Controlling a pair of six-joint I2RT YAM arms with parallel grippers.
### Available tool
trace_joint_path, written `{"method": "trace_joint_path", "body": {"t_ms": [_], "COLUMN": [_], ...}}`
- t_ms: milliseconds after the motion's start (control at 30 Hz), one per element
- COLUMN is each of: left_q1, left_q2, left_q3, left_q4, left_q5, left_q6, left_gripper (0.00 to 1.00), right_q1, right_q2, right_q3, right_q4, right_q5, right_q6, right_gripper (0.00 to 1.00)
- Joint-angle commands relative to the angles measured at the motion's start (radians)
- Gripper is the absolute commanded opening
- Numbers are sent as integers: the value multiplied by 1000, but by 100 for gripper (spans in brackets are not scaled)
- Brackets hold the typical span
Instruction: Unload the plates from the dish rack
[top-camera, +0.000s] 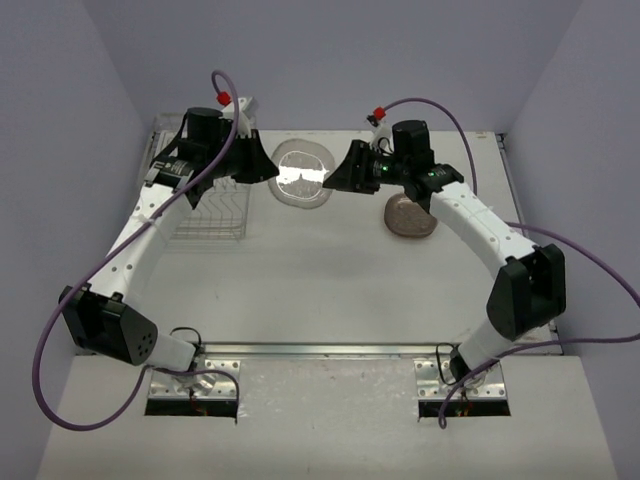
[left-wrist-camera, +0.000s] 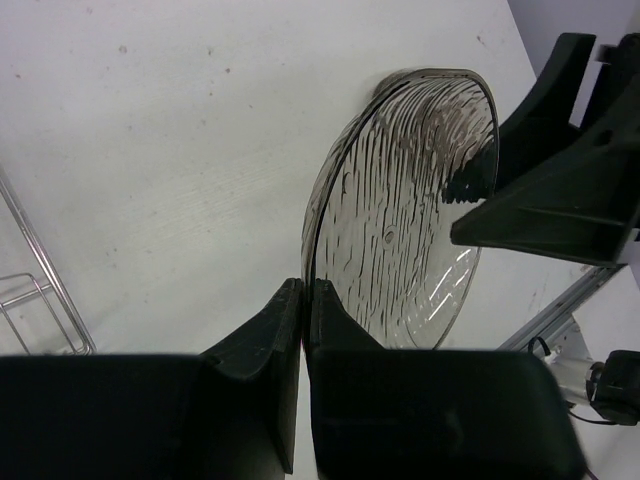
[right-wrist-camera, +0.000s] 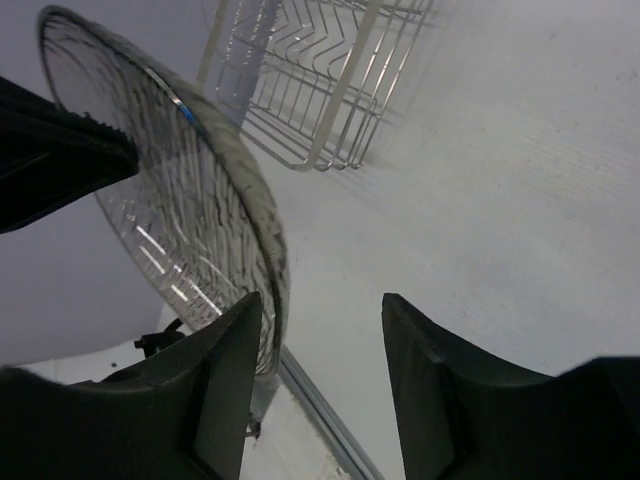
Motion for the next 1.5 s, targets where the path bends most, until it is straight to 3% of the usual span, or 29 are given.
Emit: {"method": "trace_joint_path", "body": {"t_ms": [0,67,133,167,233,300,367,467,600,667,800,1000,1467], "left_q1": [-7,-7,-7,-7,-6,-6,-6,8,17,18,20,22,31], "left_q2": [-36,-39,-44,-47,-53,-65,-73,-71,-78,-90,-112,-112,-121], "left_q3": [-5,-6,-8,-12,-24,-35,-35,4,33,29,-1,-2,-21], "left_q4": [65,66,66,67,65,58,36,-19,-57,-60,-48,-56,-56], "left_q5": [14,17,20,20,19,-8,-136,-343,-473,-510,-529,-520,-513], "left_q6": [-11,-8,-2,2,15,26,44,94,133,145,157,156,156], "left_gripper": [0,0,1,7,41,85,100,100,100,100,100,100,100], "right_q1": [4,5,3,2,-7,-30,-86,-210,-379,-468,-585,-663,-666], "right_q2": [44,52,53,47,33,7,-16,-35,-36,-31,-11,90,331], "right_q3": [75,83,82,78,61,33,13,13,13,-9,-42,-1,181], "right_q4": [40,40,39,38,39,36,8,-117,-390,-482,-579,-599,-610], "right_q5": [5,4,6,10,14,15,11,8,47,83,99,100,24], "right_q6": [54,60,60,55,37,17,-19,-143,-415,-574,-699,-748,-662], "right_gripper": [37,28,8,3,0,0,0,0,0,0,0,0,0]}}
